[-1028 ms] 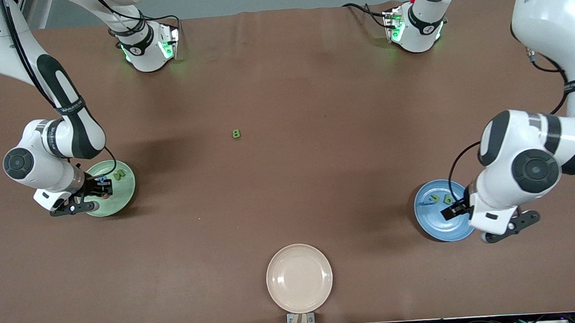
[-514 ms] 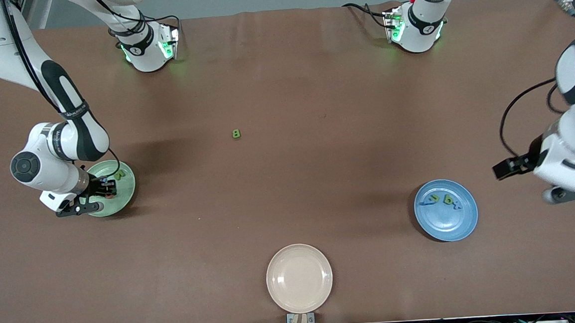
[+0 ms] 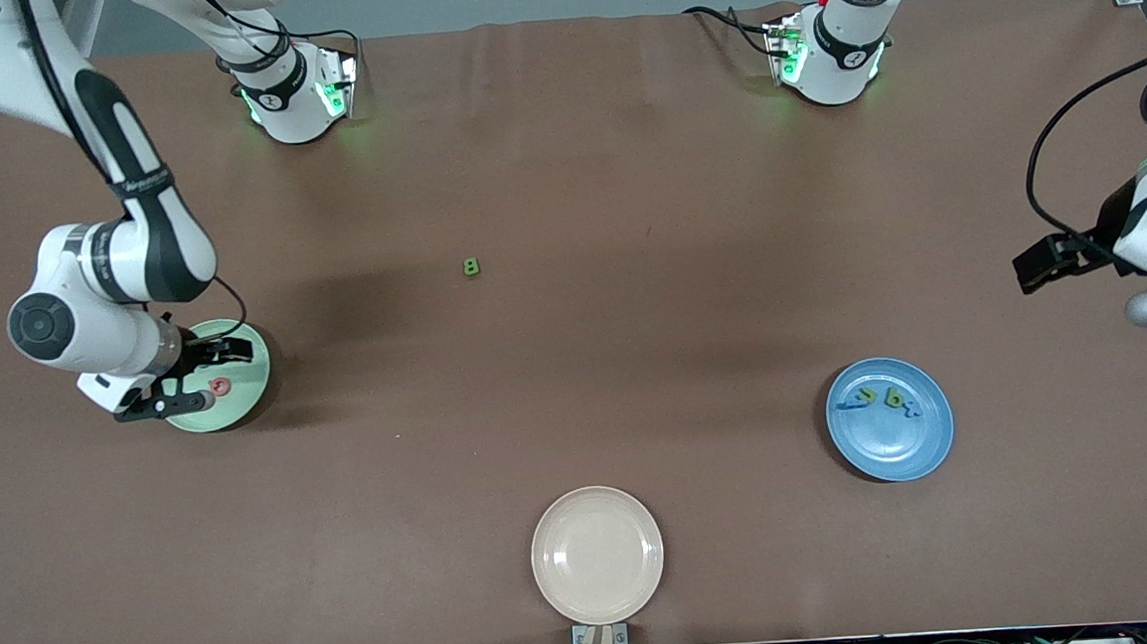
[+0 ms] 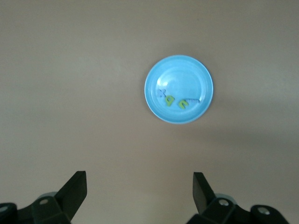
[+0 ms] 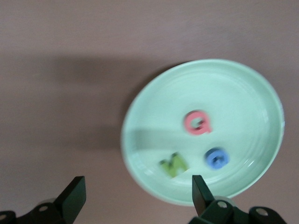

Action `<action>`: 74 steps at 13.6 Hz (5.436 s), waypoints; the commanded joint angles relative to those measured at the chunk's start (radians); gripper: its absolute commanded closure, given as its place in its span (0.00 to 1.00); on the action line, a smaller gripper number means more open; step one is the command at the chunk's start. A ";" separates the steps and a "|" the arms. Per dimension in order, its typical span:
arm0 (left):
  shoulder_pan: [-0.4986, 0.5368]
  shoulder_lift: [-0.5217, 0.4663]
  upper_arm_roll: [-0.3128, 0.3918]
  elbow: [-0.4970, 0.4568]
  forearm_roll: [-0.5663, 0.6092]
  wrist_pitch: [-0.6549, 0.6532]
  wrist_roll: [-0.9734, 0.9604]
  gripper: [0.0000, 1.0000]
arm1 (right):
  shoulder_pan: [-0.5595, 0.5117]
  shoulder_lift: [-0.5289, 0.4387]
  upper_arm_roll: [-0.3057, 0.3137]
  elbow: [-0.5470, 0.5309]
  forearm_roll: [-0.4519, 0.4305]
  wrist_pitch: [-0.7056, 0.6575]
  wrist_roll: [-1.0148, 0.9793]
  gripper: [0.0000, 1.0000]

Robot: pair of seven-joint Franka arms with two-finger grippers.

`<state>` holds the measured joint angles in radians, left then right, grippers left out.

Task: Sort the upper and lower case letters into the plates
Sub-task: 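Grasp the green B with the right gripper, then carry the B to the green plate and release it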

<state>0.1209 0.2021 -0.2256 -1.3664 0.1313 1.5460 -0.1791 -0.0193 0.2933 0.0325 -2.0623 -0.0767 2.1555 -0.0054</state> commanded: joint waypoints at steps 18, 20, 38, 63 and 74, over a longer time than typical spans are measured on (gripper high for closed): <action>-0.116 -0.199 0.147 -0.203 -0.133 0.011 0.085 0.00 | 0.694 0.093 -0.006 -0.220 0.169 0.422 0.249 0.00; -0.116 -0.196 0.147 -0.203 -0.133 0.013 0.085 0.00 | 0.694 0.089 -0.005 -0.234 0.172 0.423 0.252 0.01; -0.115 -0.199 0.146 -0.198 -0.134 0.026 0.085 0.00 | 0.708 0.090 -0.005 -0.237 0.178 0.412 0.259 0.81; -0.109 -0.220 0.112 -0.195 -0.116 0.011 0.073 0.00 | -0.117 0.137 -0.013 0.112 0.054 0.061 -0.188 0.93; -0.103 -0.220 0.124 -0.188 -0.116 0.011 0.084 0.00 | -0.116 0.242 -0.014 0.105 0.130 0.155 -0.196 0.83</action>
<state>0.0142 0.0025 -0.1004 -1.5513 0.0123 1.5639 -0.1102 -0.1205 0.5359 0.0058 -1.9530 0.0414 2.3122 -0.2032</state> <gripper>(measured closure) 0.000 0.718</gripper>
